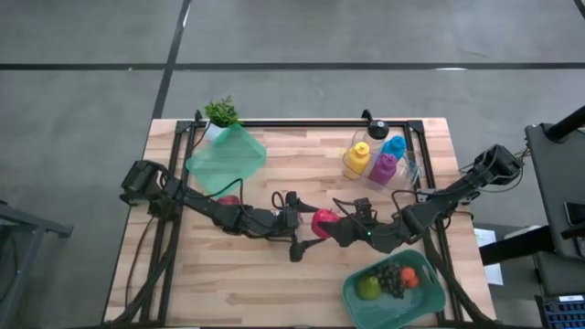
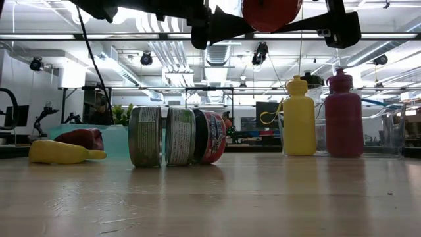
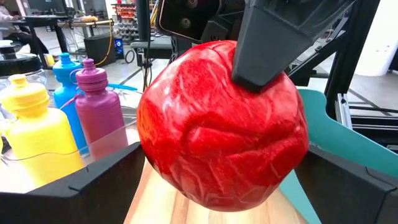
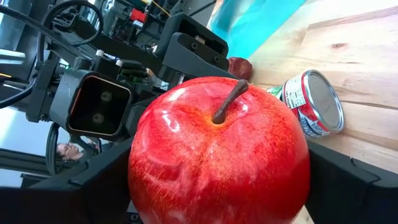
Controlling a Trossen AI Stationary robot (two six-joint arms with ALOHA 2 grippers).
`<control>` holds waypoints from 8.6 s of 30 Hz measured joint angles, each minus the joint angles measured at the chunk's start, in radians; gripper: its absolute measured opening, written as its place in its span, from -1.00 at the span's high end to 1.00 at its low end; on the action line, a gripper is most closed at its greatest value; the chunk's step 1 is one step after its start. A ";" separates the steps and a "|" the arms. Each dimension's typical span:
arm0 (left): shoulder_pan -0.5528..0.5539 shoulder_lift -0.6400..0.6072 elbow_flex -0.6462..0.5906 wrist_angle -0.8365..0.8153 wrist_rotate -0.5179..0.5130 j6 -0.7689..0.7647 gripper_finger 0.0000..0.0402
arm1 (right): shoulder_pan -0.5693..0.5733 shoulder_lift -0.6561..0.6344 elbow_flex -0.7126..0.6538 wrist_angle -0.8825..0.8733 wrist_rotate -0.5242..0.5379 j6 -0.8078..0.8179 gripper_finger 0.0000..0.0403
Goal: Pick & Place Food Item
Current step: Put the bottom red apple into the dark green bin
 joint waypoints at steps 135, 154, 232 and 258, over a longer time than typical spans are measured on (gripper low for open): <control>-0.001 -0.307 -0.005 -0.525 0.043 -0.049 -0.99 | 0.340 0.285 0.567 -1.236 -0.907 0.494 -0.83; -0.001 -0.307 -0.005 -0.525 0.043 -0.049 -0.99 | 0.339 0.285 0.567 -1.206 -0.836 0.539 -0.83; 0.000 -0.307 -0.005 -0.528 0.043 -0.049 -0.99 | 0.476 0.462 0.533 -1.009 -0.722 0.772 -0.83; -0.001 -0.307 -0.005 -0.528 0.043 -0.049 -0.99 | 0.480 0.460 0.493 -1.035 -0.610 0.924 -0.83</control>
